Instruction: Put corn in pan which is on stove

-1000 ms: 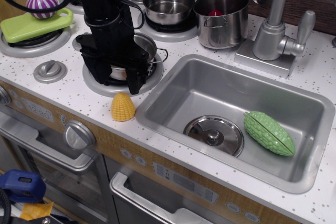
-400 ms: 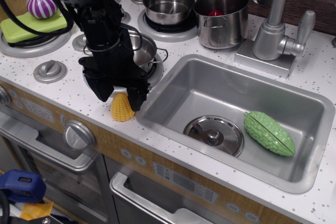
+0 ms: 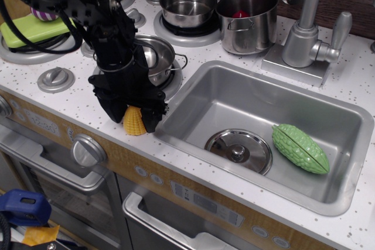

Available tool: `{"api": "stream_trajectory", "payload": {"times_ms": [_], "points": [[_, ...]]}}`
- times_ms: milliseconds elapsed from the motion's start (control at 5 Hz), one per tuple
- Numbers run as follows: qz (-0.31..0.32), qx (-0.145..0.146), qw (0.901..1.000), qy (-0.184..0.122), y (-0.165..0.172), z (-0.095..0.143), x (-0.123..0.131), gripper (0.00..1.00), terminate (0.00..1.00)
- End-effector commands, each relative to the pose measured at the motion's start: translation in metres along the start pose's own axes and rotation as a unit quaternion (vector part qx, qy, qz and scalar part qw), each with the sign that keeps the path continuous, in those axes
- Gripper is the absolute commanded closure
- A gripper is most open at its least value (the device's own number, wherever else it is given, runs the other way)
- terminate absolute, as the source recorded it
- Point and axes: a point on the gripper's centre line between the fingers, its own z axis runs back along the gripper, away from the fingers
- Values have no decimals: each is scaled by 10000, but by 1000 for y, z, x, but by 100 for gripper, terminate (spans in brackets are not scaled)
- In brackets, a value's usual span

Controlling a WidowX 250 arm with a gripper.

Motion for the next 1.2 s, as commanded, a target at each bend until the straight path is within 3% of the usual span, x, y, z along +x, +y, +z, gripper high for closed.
{"api": "stream_trajectory", "payload": {"times_ms": [0,400,600,800,1000], "points": [[-16,39,9998,-199,5,3,5,100,0],[-302,491,9983,-121,22,55,23,100,0],[-578,955,9936,-167,31,86,35,100,0],[-1188,1481,9802,-566,40,102,60,100,0],[-1629,1196,9772,-647,52,98,83,100,0]]}}
